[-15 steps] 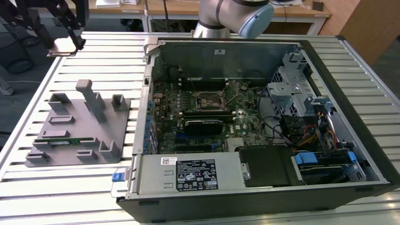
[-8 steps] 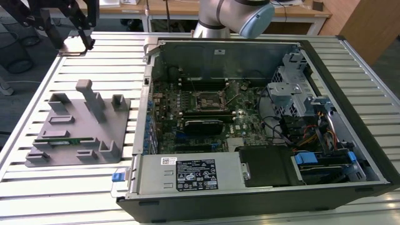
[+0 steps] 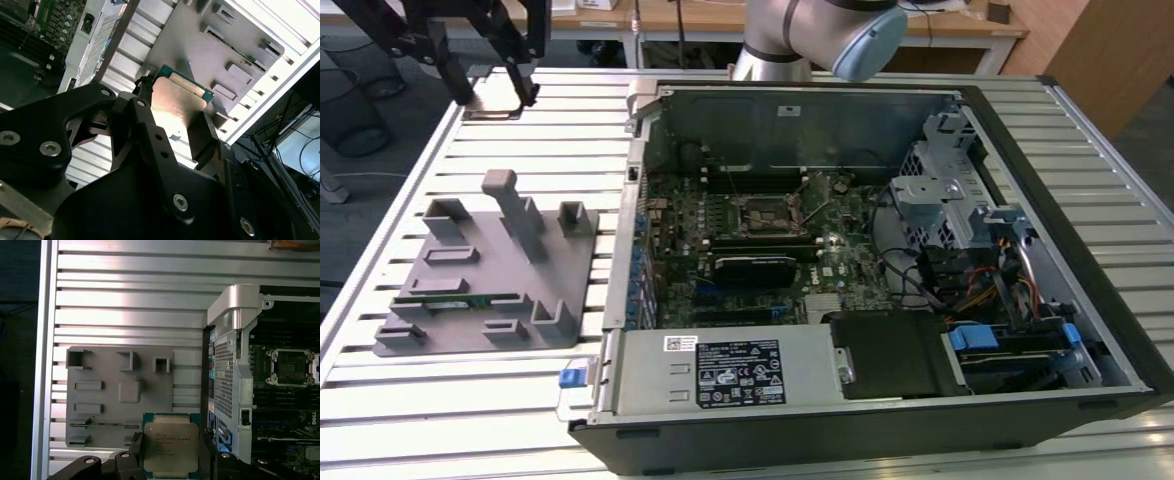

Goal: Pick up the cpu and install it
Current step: 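Pick up the cpu and move it towards the insertion slot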

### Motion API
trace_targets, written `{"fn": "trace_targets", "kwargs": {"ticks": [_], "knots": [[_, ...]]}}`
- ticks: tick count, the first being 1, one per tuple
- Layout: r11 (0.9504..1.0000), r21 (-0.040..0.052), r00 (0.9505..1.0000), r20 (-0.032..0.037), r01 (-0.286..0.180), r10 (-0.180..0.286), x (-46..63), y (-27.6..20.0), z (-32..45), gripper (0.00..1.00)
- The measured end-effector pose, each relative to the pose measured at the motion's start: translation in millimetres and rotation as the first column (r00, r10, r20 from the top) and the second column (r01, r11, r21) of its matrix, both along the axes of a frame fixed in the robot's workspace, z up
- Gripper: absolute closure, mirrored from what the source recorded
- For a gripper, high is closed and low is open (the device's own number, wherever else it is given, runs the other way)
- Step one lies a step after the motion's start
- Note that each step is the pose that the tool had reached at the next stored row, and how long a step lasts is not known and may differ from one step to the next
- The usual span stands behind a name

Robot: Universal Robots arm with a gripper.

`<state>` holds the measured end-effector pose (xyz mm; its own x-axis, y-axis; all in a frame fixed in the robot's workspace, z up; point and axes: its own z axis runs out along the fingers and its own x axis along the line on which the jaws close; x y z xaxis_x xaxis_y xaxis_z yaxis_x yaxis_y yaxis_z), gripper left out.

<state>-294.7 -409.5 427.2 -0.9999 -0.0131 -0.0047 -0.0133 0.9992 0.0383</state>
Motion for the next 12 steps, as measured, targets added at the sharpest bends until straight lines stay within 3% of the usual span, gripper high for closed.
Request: {"fn": "trace_targets", "kwargs": {"ticks": [12], "knots": [[1.0, 0.0, 1.0, 0.0, 0.0, 0.0, 22.8, 0.0, 0.0, 0.47]]}}
